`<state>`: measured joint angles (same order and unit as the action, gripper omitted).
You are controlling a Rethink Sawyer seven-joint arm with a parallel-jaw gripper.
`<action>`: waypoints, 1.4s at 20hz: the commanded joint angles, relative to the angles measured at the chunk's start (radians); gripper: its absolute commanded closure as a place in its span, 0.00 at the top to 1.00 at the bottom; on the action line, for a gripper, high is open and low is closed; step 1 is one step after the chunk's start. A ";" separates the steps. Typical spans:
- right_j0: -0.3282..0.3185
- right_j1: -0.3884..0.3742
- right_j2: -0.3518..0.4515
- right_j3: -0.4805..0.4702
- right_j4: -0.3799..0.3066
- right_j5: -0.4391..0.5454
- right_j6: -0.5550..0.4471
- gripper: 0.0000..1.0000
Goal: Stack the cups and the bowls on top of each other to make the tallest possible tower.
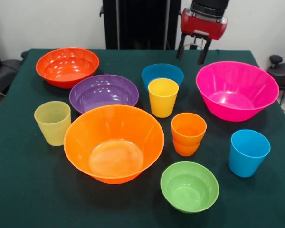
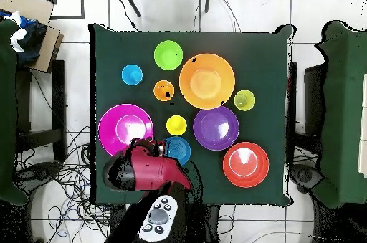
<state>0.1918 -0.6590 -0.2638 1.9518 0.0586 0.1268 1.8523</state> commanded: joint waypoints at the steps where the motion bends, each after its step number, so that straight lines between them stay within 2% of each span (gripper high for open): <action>1: 0.076 0.063 -0.011 -0.110 0.068 -0.008 0.203 1.00; 8: 0.139 0.080 -0.045 -0.115 0.114 -0.011 0.224 1.00; 10: 0.138 0.083 -0.046 -0.122 0.120 -0.006 0.220 1.00; 14: 0.077 0.063 -0.031 -0.113 0.098 -0.007 0.187 1.00; 16: 0.023 0.057 -0.012 -0.109 0.078 -0.016 0.165 1.00; 17: -0.020 0.068 0.000 -0.140 0.071 -0.003 0.139 1.00; 28: 0.032 0.088 -0.042 -0.180 0.095 0.038 0.175 1.00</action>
<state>0.2006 -0.6128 -0.3634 1.8537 0.1345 0.1270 1.8804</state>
